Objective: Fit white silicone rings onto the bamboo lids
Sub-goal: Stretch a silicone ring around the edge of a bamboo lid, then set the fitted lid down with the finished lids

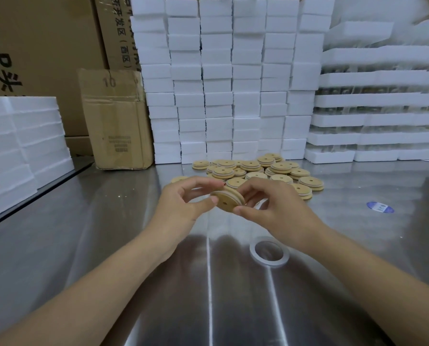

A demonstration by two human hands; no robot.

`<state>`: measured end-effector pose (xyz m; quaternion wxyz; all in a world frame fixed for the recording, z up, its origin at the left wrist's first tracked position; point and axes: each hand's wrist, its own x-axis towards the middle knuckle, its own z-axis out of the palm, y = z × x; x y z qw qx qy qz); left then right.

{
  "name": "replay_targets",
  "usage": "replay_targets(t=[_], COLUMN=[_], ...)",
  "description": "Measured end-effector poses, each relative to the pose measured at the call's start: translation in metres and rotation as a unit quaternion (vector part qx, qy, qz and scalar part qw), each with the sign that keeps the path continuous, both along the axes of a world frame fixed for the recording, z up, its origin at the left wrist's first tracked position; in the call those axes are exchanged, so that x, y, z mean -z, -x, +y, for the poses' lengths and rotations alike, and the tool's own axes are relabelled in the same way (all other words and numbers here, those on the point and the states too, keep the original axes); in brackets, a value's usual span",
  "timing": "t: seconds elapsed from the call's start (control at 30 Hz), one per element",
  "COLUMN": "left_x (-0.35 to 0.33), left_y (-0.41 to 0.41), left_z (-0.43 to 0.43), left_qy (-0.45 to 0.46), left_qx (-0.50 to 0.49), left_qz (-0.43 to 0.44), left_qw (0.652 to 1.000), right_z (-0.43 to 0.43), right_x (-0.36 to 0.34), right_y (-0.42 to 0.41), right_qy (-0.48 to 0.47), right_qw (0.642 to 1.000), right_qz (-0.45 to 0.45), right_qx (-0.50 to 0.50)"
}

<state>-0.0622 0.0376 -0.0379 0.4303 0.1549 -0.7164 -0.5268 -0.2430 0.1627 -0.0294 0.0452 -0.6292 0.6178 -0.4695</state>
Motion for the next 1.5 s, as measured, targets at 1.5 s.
replay_targets(t=[1.5], left_x=[0.016], left_y=[0.012], left_z=[-0.002], left_qy=[-0.108], left_qx=[-0.13], left_qz=[-0.07], left_qw=[0.983], right_z=[-0.002], right_x=[0.027], right_y=[0.079], right_qy=[-0.178], right_qw=[0.941], right_qz=[0.156], right_qx=[0.241])
